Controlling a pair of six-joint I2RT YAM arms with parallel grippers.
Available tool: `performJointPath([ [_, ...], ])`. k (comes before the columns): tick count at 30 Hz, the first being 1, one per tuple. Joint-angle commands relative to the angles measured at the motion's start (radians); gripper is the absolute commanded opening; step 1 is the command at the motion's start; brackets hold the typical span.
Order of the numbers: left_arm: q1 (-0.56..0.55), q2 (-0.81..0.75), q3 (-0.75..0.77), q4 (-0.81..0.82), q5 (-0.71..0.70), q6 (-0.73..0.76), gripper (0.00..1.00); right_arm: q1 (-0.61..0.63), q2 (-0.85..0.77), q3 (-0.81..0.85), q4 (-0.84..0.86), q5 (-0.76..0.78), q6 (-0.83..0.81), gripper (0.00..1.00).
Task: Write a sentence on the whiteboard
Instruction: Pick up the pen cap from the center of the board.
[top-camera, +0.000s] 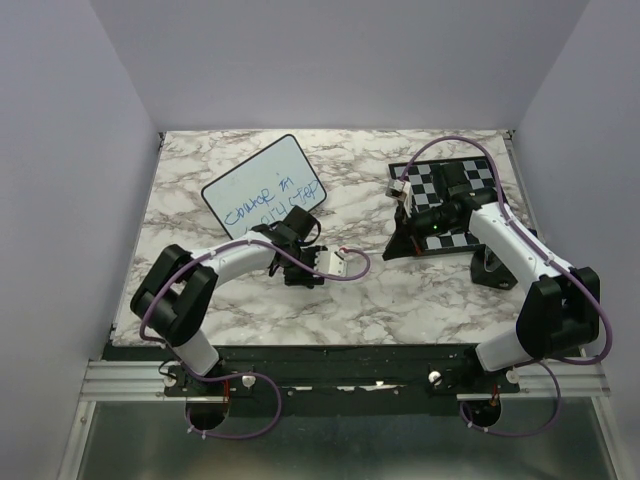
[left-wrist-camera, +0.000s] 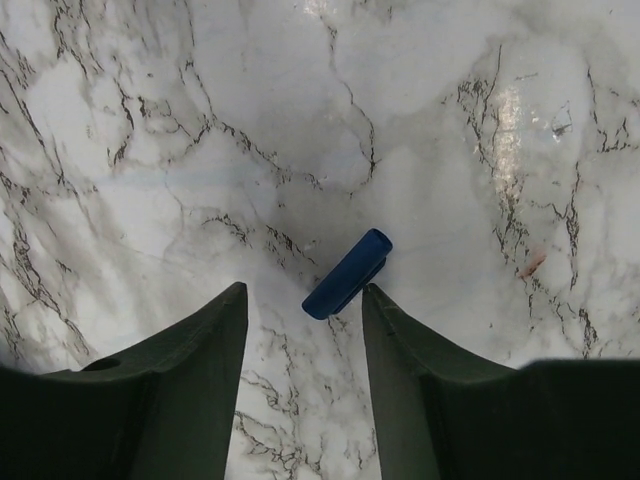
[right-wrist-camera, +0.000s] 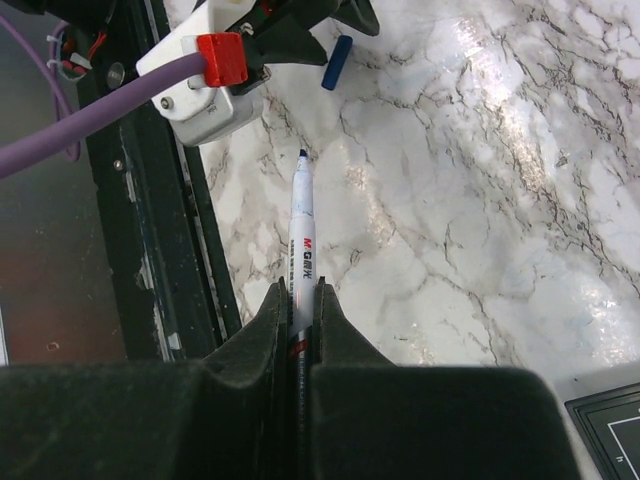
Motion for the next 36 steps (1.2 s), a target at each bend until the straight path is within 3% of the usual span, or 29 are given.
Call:
performJointPath([
  [1, -0.005, 0.022, 0.004, -0.005, 0.051, 0.045, 0.53, -0.004, 0.01, 0.031, -0.024, -0.034, -0.025, 0.01],
  [7, -0.025, 0.05, -0.013, -0.019, 0.002, 0.018, 0.4, -0.006, 0.023, 0.034, -0.035, -0.042, -0.032, 0.01],
  [12, -0.028, 0.005, -0.09, 0.045, -0.05, -0.065, 0.17, -0.006, 0.057, 0.032, -0.034, -0.044, -0.019, 0.01],
  [22, -0.053, -0.074, -0.226, 0.19, -0.107, -0.15, 0.02, -0.006, 0.128, 0.032, -0.026, -0.067, 0.004, 0.01],
  [31, -0.066, -0.143, -0.266, 0.253, -0.096, -0.159, 0.03, 0.01, 0.237, 0.04, -0.004, -0.103, 0.053, 0.0],
  [36, -0.089, -0.116, -0.245, 0.24, -0.1, -0.183, 0.11, 0.019, 0.269, 0.049, 0.0, -0.105, 0.066, 0.01],
])
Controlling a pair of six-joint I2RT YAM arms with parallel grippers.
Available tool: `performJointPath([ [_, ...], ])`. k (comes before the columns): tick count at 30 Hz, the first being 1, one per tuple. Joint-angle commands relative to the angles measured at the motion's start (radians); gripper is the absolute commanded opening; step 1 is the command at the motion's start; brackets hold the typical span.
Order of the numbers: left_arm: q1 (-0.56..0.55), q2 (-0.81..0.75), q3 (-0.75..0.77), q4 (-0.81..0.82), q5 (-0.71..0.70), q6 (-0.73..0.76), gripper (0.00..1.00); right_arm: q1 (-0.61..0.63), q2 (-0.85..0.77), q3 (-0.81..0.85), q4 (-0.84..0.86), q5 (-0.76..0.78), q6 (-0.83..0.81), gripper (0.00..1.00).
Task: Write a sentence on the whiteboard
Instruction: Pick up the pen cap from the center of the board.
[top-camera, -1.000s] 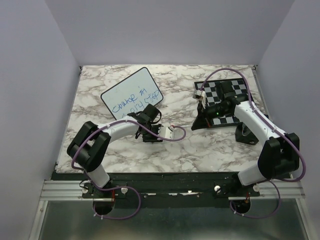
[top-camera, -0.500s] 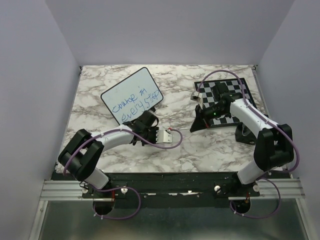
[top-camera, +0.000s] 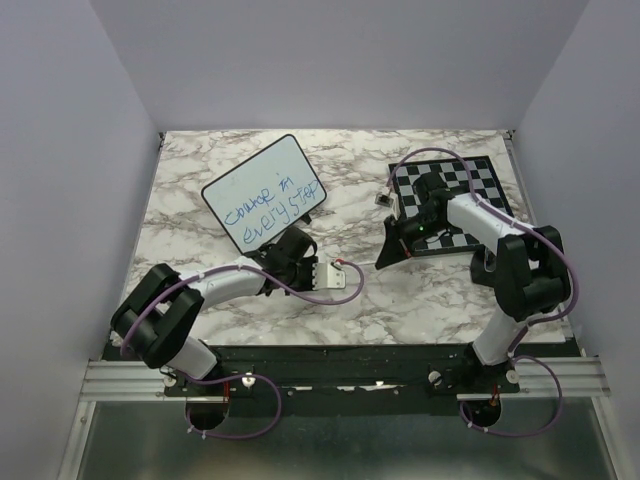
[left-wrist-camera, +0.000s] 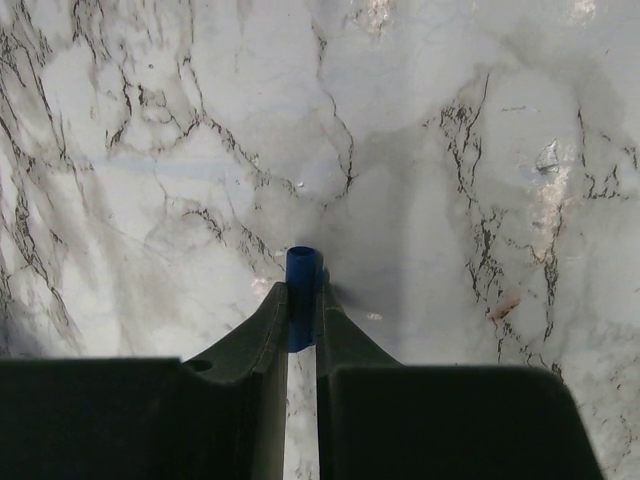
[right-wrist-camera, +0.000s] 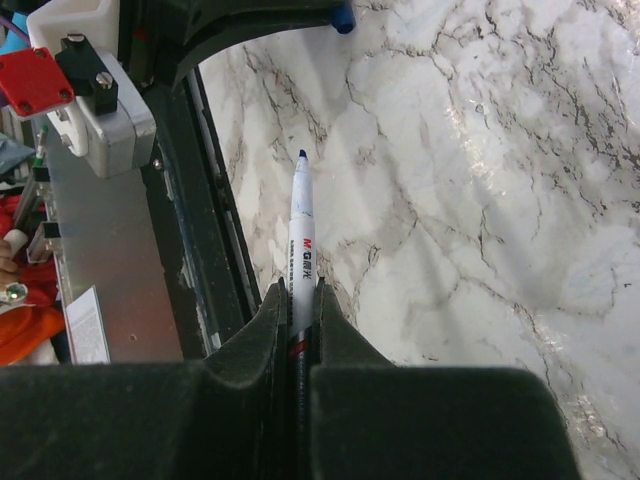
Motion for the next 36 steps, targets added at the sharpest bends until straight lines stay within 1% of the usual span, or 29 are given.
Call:
performJointPath([
  [1, -0.031, 0.031, 0.005, -0.05, -0.003, -0.053, 0.12, 0.012, 0.027, 0.033, 0.011, -0.037, 0.02, 0.01],
  [2, -0.042, 0.053, 0.012, -0.065, -0.006, -0.066, 0.15, 0.01, 0.026, 0.033, 0.013, -0.036, 0.021, 0.0],
  [6, -0.048, 0.077, 0.054, -0.117, -0.019, -0.124, 0.24, 0.012, 0.026, 0.034, 0.013, -0.036, 0.021, 0.0],
  [7, -0.048, 0.076, 0.057, -0.127, -0.023, -0.132, 0.27, 0.012, 0.026, 0.034, 0.011, -0.037, 0.021, 0.01],
  [8, -0.048, 0.071, 0.06, -0.143, -0.031, -0.142, 0.35, 0.012, 0.026, 0.036, 0.011, -0.039, 0.02, 0.01],
  [11, -0.048, 0.058, 0.065, -0.176, -0.066, -0.149, 0.39, 0.01, 0.027, 0.037, 0.005, -0.042, 0.017, 0.01],
  [14, -0.05, 0.029, 0.049, -0.173, -0.082, -0.167, 0.44, 0.012, 0.024, 0.039, 0.004, -0.042, 0.014, 0.0],
  [18, -0.052, -0.005, 0.006, -0.142, -0.106, -0.173, 0.44, 0.01, 0.023, 0.039, 0.002, -0.042, 0.012, 0.0],
  [20, -0.053, 0.001, 0.003, -0.119, -0.124, -0.17, 0.42, 0.012, 0.021, 0.04, 0.001, -0.042, 0.01, 0.01],
  [24, -0.067, 0.004, -0.007, -0.082, -0.161, -0.176, 0.42, 0.01, 0.015, 0.04, -0.001, -0.04, 0.009, 0.0],
  [27, -0.084, -0.059, -0.047, -0.038, -0.16, -0.173, 0.46, 0.012, 0.017, 0.04, -0.003, -0.04, 0.007, 0.01],
  [29, -0.088, -0.1, -0.067, -0.016, -0.157, -0.159, 0.5, 0.01, 0.018, 0.042, -0.003, -0.042, 0.006, 0.01],
  [33, -0.09, -0.12, -0.095, 0.008, -0.135, -0.139, 0.51, 0.012, 0.02, 0.043, -0.009, -0.044, 0.001, 0.01],
  [36, -0.09, -0.096, -0.09, 0.028, -0.131, -0.132, 0.51, 0.012, 0.017, 0.043, -0.012, -0.045, -0.002, 0.0],
])
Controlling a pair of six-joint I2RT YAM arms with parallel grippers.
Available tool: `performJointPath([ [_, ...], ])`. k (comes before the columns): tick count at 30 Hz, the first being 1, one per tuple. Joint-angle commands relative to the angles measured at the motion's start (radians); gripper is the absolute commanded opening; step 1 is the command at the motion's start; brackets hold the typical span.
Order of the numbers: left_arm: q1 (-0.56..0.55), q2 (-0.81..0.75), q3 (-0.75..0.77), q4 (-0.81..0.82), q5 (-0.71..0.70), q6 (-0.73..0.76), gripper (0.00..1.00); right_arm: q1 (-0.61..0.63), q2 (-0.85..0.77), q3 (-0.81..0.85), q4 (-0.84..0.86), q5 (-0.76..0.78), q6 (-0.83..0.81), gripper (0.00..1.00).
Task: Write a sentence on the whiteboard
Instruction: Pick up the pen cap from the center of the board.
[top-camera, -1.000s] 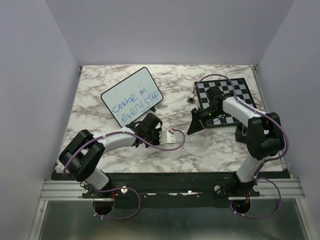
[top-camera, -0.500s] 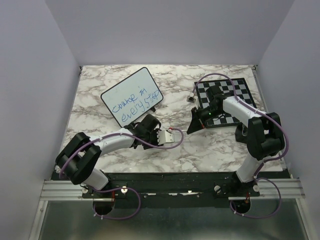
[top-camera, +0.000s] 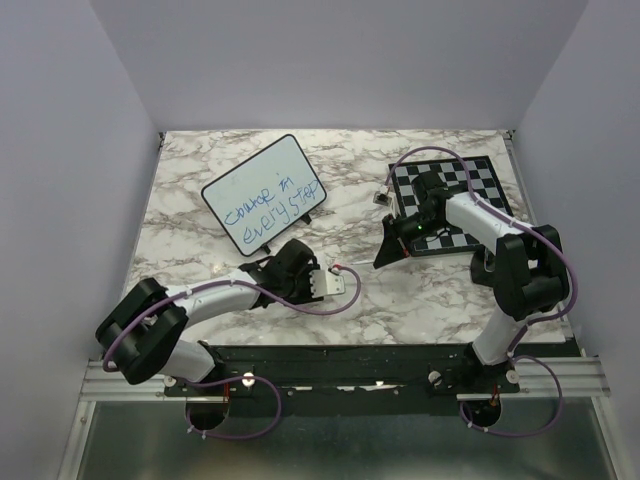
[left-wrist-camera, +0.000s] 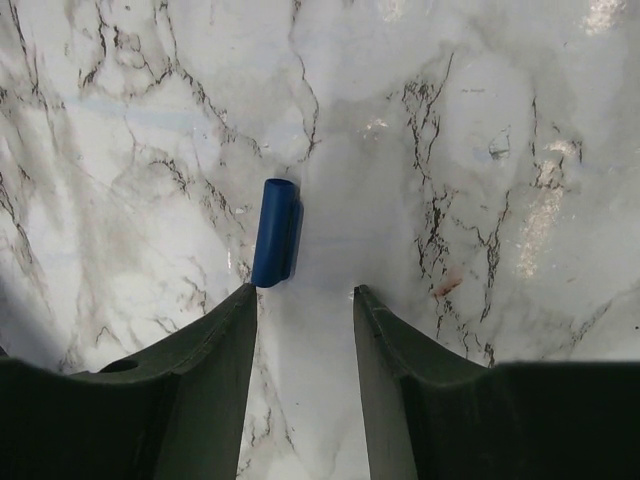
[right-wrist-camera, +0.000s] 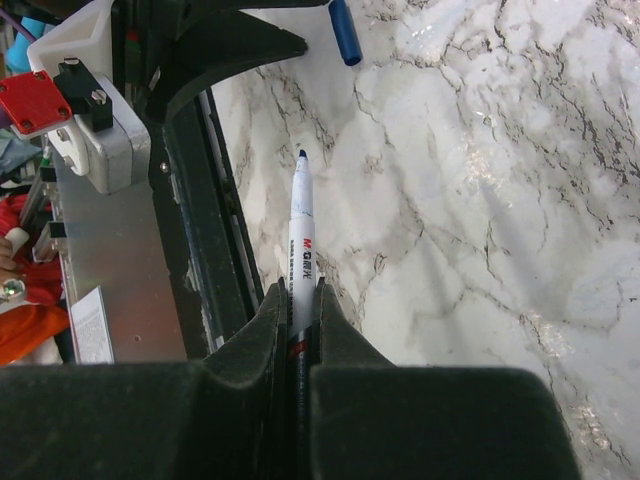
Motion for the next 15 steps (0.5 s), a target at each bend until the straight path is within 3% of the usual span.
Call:
performJointPath([
  [1, -0.005, 0.025, -0.005, 0.035, 0.004, 0.025, 0.5, 0.004, 0.0, 0.03, -0.013, -0.031, -0.016, 0.0],
  [8, -0.005, 0.125, 0.036, 0.063, -0.024, 0.027, 0.45, 0.006, -0.009, 0.03, -0.019, -0.033, -0.022, 0.01],
  [15, 0.007, 0.128, 0.039, 0.083, -0.059, 0.025, 0.42, 0.004, -0.007, 0.03, -0.021, -0.034, -0.025, 0.0],
])
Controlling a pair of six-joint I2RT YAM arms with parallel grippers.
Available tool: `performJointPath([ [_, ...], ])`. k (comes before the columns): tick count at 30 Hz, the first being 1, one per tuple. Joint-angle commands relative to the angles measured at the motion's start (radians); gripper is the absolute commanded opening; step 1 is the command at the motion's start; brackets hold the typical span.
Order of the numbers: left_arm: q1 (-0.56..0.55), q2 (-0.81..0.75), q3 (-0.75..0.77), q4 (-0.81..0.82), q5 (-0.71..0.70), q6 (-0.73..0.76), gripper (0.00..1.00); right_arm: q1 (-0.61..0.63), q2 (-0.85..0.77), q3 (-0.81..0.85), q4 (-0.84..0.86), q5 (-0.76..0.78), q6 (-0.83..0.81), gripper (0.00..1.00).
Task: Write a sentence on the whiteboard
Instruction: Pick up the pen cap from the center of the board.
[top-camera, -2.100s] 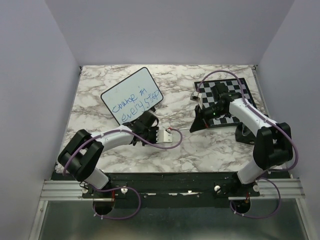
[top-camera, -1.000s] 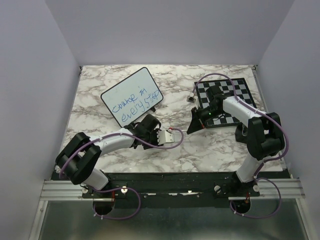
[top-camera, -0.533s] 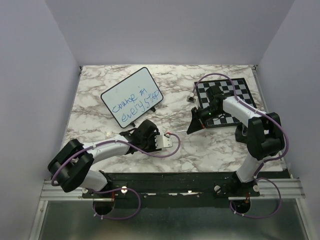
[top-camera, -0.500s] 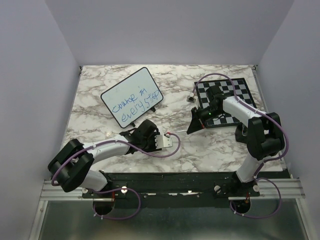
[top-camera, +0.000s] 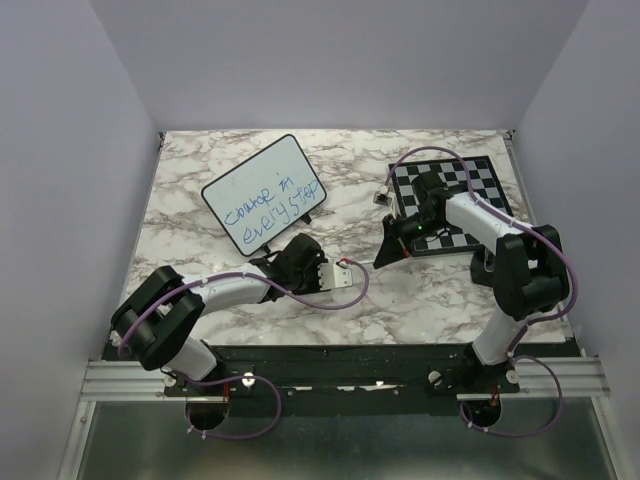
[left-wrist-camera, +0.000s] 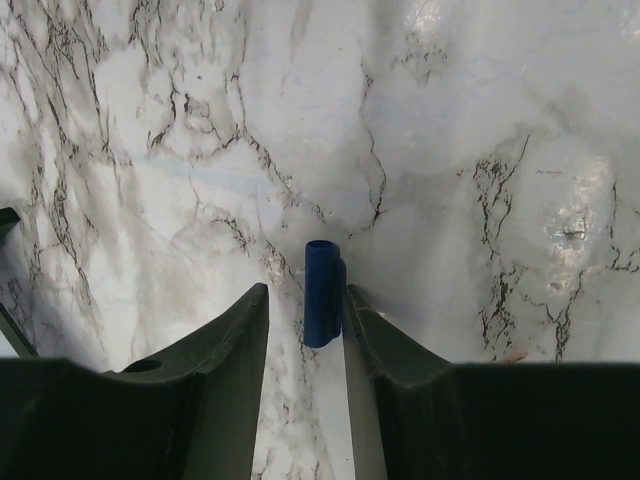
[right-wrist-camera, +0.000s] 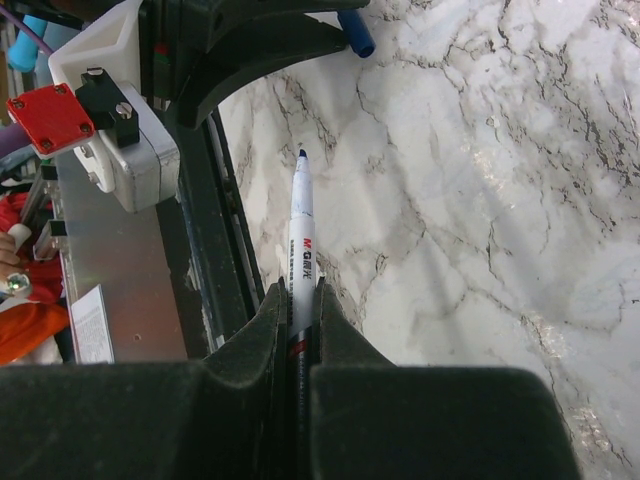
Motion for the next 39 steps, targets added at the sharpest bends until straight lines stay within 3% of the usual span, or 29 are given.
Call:
performJointPath([
  [1, 0.01, 0.026, -0.01, -0.03, -0.036, 0.005, 0.42, 0.004, -0.006, 0.031, -0.02, -0.029, -0.017, 0.01],
  [9, 0.061, 0.037, 0.013, -0.033, -0.033, -0.01, 0.4, 0.004, -0.011, 0.031, -0.02, -0.029, -0.018, 0.01],
  [18, 0.148, 0.067, 0.066, -0.099, 0.066, -0.01, 0.4, 0.004, -0.012, 0.031, -0.021, -0.031, -0.02, 0.01],
  [31, 0.164, 0.153, 0.129, -0.116, 0.166, 0.039, 0.41, 0.004, -0.003, 0.034, -0.026, -0.033, -0.024, 0.01],
  [34, 0.17, 0.193, 0.161, -0.149, 0.177, 0.038, 0.28, 0.004, 0.0, 0.034, -0.026, -0.033, -0.024, 0.0],
  [35, 0.171, 0.201, 0.167, -0.163, 0.18, 0.03, 0.19, 0.003, -0.001, 0.034, -0.026, -0.033, -0.024, 0.0],
  [39, 0.173, 0.202, 0.181, -0.205, 0.189, 0.007, 0.09, 0.004, 0.0, 0.034, -0.026, -0.034, -0.024, 0.01],
])
